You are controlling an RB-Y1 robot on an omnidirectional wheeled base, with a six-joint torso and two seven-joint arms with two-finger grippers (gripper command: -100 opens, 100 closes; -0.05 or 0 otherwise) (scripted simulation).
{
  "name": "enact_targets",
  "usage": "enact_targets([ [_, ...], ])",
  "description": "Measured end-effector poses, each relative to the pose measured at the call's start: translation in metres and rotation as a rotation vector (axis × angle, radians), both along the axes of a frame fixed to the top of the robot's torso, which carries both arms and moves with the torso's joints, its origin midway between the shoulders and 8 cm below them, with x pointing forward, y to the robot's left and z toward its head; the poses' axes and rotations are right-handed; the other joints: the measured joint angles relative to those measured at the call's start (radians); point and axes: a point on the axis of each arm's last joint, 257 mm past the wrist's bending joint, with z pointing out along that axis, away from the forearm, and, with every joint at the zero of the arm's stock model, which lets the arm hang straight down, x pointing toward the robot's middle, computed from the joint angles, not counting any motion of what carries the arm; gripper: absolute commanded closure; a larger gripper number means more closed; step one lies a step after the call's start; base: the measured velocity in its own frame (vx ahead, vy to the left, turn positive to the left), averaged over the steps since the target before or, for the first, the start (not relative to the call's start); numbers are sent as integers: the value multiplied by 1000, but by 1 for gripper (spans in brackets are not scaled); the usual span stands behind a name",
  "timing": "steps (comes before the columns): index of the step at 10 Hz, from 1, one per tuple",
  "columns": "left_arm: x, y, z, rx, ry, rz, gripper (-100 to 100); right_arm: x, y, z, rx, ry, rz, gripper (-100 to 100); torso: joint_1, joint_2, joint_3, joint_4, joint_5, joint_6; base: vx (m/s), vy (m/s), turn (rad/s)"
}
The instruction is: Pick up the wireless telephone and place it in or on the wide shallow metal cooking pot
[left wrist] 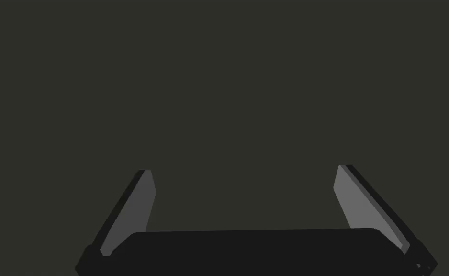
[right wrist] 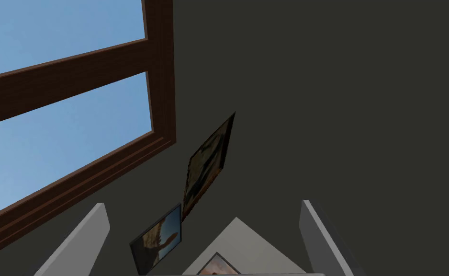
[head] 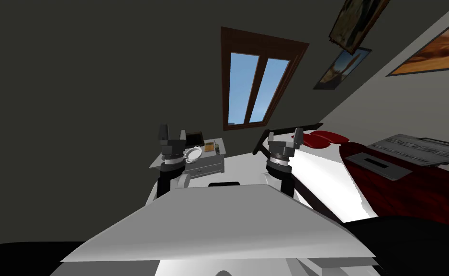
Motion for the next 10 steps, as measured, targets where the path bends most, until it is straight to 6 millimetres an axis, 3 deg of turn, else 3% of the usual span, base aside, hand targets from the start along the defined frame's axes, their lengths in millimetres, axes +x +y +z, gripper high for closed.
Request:
enact_targets([
  [7, 32, -4, -75, 197, 182, 70, -100, 0, 0, 0, 0, 0, 0, 0, -2, -1, -1, 0, -1, 0, 16, -39, 57],
  [10, 42, -8, -118, 284, 266, 107, -100, 0, 0, 0, 0, 0, 0, 0, -3, -2, -1, 0, -1, 0, 20, -57, 92],
])
